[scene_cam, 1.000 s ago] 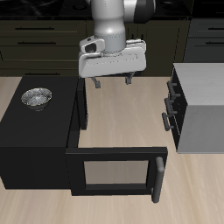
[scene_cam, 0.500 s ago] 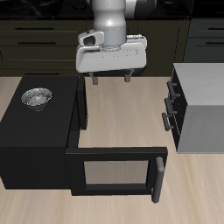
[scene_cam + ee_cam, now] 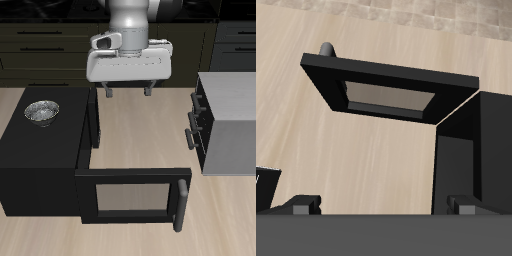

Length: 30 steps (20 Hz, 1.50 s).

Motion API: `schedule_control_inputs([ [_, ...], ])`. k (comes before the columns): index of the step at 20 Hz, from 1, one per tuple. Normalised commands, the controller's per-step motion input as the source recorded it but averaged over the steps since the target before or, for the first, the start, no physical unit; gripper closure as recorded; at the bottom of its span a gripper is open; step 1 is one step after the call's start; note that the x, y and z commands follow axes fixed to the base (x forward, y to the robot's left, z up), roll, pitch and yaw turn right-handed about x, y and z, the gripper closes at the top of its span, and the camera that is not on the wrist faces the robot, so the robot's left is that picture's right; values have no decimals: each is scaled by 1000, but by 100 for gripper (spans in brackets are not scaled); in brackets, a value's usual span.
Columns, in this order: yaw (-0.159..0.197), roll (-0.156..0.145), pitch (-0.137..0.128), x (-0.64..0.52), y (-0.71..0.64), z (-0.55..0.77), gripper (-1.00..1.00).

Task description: Close the top and middle drawer of the white cabinet and close the microwave

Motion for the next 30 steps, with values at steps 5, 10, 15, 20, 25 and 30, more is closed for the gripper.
schedule_control_inputs([
  [5,-16,-9,-35,209,40,170,-100],
  [10,-22,-16,-7,181,63,42,-100],
  [15,-6,4,-23,128,132,80,-100],
  [20,-37,-30,7,240,-7,50,-100],
  [25,-40,-19,9,265,-2,-63,-100],
  [30,-25,-20,-4,185,-8,-38,-100],
])
